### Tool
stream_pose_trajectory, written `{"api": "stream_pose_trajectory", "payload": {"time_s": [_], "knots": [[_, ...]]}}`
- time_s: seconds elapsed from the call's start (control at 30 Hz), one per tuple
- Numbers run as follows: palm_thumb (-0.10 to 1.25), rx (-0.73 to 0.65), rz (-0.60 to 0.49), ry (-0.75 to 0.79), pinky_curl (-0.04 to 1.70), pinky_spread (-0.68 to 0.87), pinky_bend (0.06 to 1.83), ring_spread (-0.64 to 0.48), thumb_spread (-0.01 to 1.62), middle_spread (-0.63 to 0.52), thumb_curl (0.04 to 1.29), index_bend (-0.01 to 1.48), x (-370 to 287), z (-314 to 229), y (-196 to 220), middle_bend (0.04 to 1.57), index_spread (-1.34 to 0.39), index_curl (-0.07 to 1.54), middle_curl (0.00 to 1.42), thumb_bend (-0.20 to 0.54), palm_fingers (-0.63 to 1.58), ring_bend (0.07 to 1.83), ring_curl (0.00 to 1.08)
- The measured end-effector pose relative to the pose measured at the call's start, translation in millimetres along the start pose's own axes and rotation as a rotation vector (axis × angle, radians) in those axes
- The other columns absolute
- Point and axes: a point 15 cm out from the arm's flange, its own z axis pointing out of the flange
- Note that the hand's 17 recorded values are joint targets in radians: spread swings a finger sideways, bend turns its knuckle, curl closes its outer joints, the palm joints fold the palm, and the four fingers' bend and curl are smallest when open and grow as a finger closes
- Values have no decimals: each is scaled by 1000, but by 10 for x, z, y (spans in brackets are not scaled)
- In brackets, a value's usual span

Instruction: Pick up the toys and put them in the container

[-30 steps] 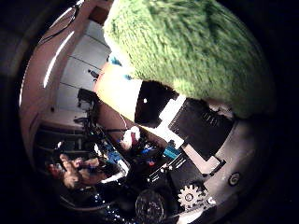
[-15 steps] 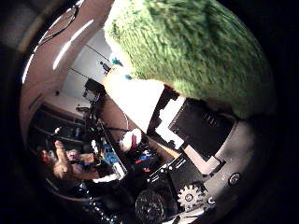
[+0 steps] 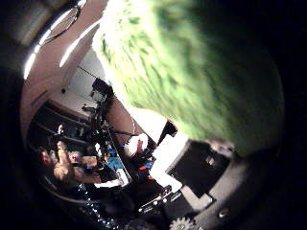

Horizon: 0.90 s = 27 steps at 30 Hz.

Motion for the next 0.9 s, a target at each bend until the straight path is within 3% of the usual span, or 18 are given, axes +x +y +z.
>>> {"api": "stream_pose_trajectory", "payload": {"time_s": [0.07, 0.2, 0.37, 0.77, 0.9], "knots": [[466, -6, -10, -16, 931, -6, 809, -149, 1230, -107, 234, 358, -37, 3, 13, 611, -341, 558, 578, -27, 163, 880, 590], [443, -9, -32, -41, 850, 282, 760, 28, 1202, -15, 232, 305, -88, 0, 20, 477, -322, 490, 483, -20, 106, 710, 485], [431, -10, -49, -42, 731, 484, 687, 160, 1182, 39, 236, 242, -101, 8, 21, 358, -316, 431, 401, -19, 131, 569, 380], [441, 21, -58, -35, 571, 572, 626, 203, 1172, 65, 248, 169, -32, -116, 35, 222, -320, 346, 337, -18, 208, 450, 273], [445, 13, -10, 3, 538, 572, 628, 204, 1170, 65, 249, 167, 315, -116, 153, 217, -319, 327, 336, -17, 222, 440, 258]]}}
